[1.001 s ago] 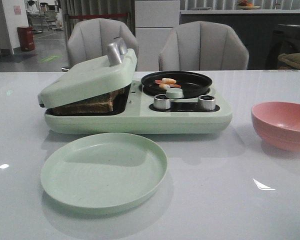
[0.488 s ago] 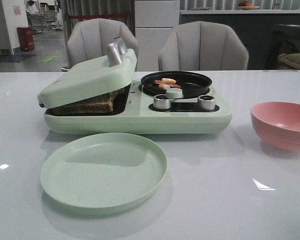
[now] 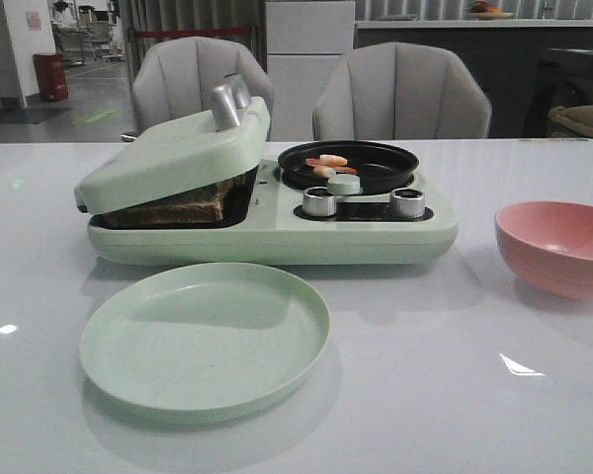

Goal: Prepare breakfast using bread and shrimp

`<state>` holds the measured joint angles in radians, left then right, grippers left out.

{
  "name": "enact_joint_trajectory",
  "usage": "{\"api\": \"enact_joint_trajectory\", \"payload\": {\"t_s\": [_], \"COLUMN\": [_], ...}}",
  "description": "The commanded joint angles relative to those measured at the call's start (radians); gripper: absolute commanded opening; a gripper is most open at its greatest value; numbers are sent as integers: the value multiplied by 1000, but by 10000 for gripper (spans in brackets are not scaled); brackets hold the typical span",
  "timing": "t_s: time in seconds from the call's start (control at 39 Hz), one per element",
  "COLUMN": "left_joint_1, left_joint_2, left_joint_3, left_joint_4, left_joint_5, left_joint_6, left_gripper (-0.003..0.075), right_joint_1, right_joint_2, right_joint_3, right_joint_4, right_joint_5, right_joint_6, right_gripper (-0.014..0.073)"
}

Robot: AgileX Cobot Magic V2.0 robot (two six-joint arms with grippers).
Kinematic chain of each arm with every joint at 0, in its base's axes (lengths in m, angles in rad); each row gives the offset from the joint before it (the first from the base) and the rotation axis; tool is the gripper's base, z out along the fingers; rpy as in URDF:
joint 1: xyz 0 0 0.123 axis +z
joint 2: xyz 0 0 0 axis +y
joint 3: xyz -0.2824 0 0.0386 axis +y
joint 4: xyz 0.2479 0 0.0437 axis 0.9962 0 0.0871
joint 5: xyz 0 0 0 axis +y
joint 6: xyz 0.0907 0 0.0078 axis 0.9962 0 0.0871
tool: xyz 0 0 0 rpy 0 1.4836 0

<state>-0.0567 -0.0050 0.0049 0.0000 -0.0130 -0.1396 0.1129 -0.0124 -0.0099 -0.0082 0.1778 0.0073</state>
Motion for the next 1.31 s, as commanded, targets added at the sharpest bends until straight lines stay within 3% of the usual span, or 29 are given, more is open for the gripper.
{"api": "enact_joint_trajectory", "payload": {"t_s": [0.0,0.15,1.28], "left_joint_1": [2,2,2], "left_joint_2": [-16,-16,-16], "left_joint_3": [21,21,21], "left_joint_4": [-6,-6,-6], "left_joint_5": [-75,-75,-75], "left_joint_6": [-8,-8,-8], "left_gripper": [111,111,111], "right_joint_1": [-8,-8,-8], "right_joint_2": [-19,-19,-20], "right_joint_3": [17,20,20], "right_joint_4": [18,90,93], "right_joint_5": [-178,-167,-178], "right_joint_6": [3,-16,-19], "right_gripper": [135,135,135]}}
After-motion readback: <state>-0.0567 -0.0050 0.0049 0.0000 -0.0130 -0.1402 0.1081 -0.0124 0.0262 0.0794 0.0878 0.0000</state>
